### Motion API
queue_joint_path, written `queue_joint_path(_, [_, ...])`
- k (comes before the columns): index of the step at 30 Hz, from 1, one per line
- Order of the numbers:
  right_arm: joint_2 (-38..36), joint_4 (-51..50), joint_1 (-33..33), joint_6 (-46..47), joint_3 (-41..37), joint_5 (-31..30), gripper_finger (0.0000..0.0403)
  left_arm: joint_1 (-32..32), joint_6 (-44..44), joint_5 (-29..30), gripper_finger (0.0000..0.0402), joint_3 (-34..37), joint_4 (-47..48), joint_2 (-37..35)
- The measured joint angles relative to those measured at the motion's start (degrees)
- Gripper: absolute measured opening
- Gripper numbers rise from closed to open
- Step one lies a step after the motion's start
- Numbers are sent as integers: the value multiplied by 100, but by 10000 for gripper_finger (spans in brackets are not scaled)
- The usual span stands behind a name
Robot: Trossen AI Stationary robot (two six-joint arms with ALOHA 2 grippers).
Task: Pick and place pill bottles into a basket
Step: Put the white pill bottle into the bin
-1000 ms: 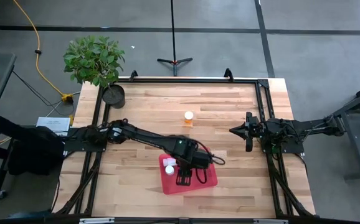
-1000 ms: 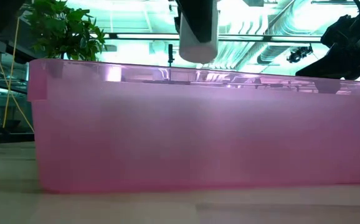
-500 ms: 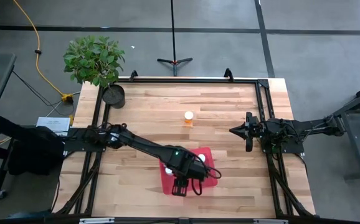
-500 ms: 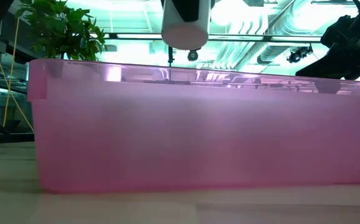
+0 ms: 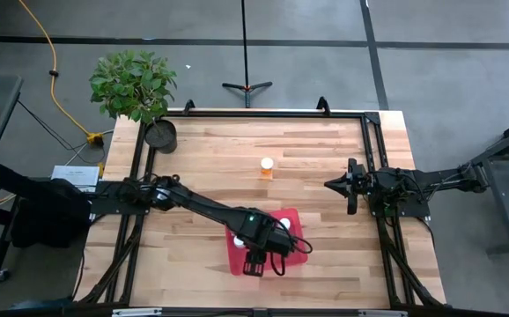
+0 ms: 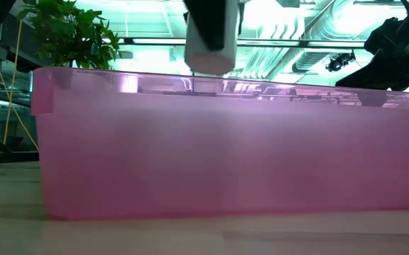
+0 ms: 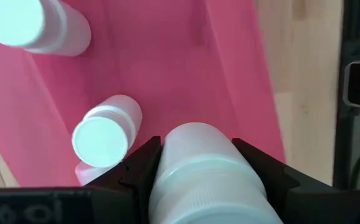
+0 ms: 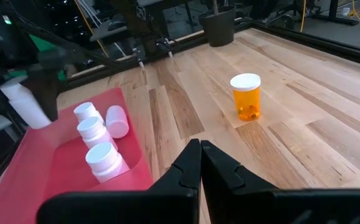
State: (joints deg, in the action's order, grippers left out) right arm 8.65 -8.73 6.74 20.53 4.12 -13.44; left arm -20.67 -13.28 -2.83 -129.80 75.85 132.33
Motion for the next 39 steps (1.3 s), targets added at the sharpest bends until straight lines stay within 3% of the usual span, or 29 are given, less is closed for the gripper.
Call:
queue_joint_path(11, [0, 1, -1, 0, -1, -10, 0, 0, -18, -210, 208, 813, -915, 7])
queue_joint_path(39, [2, 1, -1, 0, -2, -11, 0, 4, -26, -342, 208, 1882, -1655, -4])
